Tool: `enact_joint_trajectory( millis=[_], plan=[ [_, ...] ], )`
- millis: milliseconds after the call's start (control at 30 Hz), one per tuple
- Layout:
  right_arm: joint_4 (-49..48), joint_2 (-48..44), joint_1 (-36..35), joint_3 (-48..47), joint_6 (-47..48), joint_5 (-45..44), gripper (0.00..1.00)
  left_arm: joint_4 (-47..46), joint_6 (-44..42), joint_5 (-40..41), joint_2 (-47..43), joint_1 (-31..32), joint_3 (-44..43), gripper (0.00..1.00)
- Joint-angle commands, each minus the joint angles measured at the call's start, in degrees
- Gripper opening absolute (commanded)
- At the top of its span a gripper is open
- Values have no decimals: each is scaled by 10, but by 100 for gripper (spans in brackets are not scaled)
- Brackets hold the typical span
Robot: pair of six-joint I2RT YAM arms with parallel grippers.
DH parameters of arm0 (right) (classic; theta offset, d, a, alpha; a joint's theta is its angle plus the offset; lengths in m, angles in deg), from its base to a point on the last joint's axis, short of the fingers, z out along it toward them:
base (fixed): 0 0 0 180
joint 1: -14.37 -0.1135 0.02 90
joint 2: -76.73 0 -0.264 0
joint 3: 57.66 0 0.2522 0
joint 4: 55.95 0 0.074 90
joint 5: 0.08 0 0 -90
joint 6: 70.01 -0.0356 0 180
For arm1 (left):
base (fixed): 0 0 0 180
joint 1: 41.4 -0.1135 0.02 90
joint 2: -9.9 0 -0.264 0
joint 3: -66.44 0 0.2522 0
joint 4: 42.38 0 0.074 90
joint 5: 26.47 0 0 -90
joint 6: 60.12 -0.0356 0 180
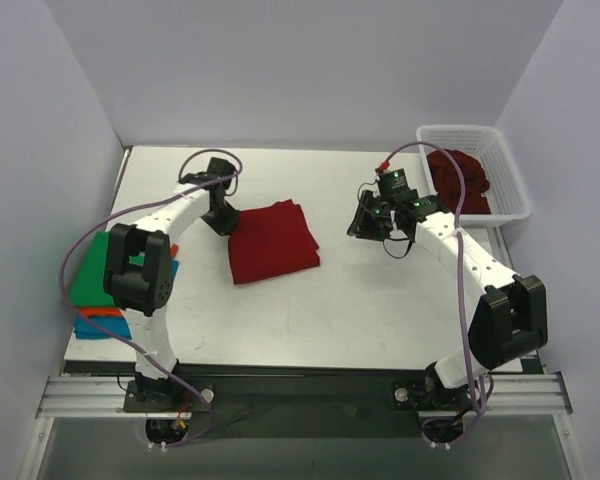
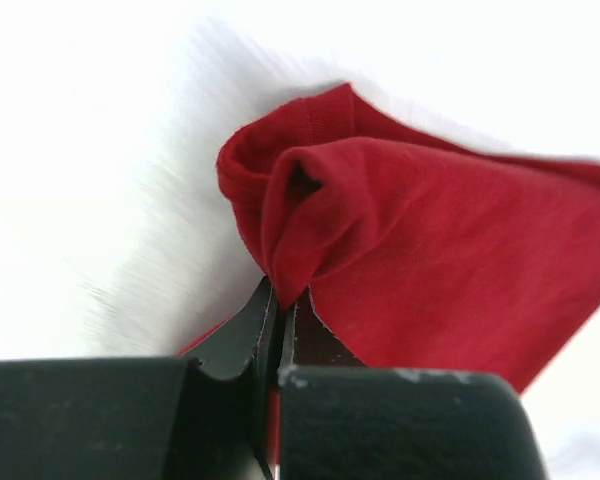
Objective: Fold and stack the t-shirts
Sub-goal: Put the neatly folded tshirt into the corner of the board with the left arm
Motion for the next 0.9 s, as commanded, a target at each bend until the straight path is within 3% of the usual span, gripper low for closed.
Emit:
enact_joint_trajectory(
  millis=[0, 433, 867],
  plan=[
    [33, -29, -16, 28, -14, -1, 28, 79, 21, 19, -34, -52, -64, 0],
    [33, -78, -51, 68, -36, 1, 28, 124, 23, -22, -20, -228, -211, 0],
    [34, -93, -58, 73, -36, 0, 27, 140, 14, -44, -15, -301, -317, 0]
  ],
)
